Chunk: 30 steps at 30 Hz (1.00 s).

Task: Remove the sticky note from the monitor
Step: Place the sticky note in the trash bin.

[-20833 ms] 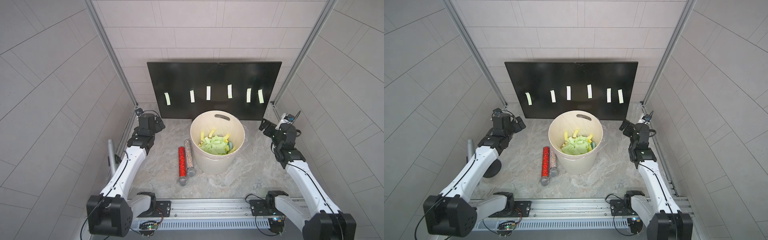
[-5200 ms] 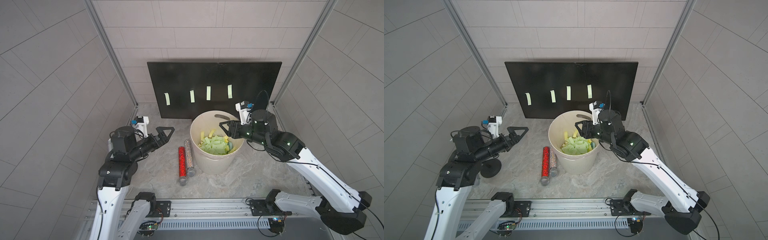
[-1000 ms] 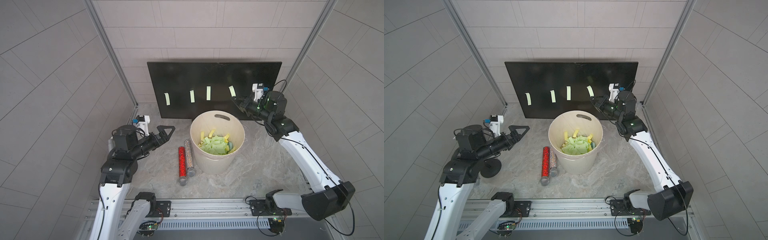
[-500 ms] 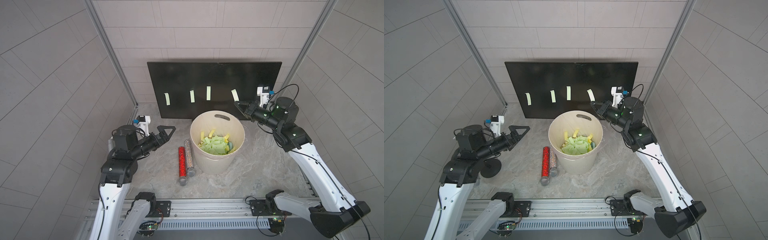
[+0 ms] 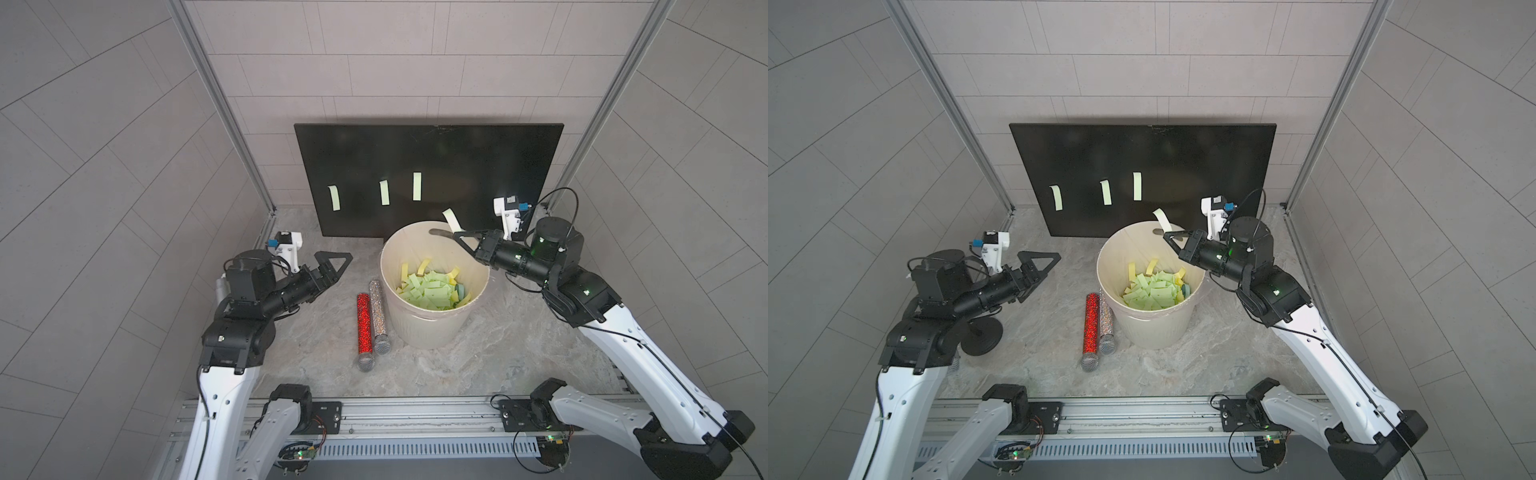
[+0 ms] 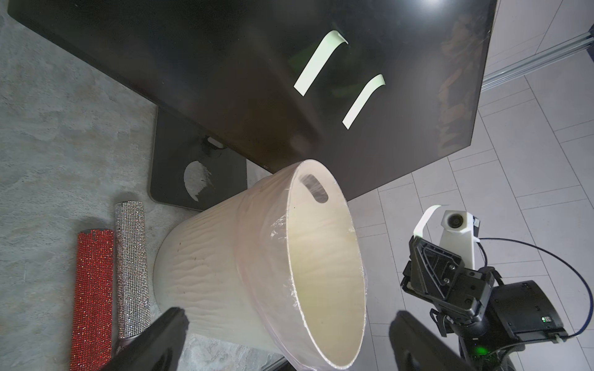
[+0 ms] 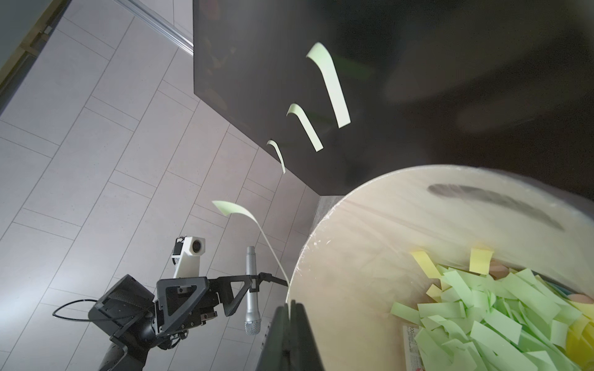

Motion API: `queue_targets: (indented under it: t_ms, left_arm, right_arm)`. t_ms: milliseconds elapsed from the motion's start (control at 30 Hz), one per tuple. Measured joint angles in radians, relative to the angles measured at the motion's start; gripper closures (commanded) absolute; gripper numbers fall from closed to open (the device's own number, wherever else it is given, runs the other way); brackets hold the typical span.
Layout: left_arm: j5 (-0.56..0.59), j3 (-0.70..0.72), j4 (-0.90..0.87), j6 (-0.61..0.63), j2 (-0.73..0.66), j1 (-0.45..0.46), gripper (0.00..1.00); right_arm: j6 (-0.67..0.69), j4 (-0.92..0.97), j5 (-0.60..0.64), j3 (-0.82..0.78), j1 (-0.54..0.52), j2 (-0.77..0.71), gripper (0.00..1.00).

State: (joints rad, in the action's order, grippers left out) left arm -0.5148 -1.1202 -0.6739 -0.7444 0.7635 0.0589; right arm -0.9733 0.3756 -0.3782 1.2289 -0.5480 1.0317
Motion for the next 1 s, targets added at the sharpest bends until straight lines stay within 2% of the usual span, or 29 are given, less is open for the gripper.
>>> queue_targets:
  t_ms: [267, 633, 1000]
  left_arm:
    - [-0.006, 0.000, 0.000, -0.008, 0.000, 0.000, 0.00]
    - [-0.010, 0.000, 0.000, -0.009, -0.002, 0.000, 0.00]
    - [-0.009, 0.009, 0.000, -0.010, -0.008, 0.000, 0.00]
  right_arm:
    - [0.041, 0.037, 0.077, -0.053, -0.113, 0.000, 1.00]
    - [0.094, 0.116, 0.161, -0.051, -0.164, 0.055, 1.00]
    - [0.124, 0.176, 0.196, -0.025, -0.186, 0.092, 0.88]
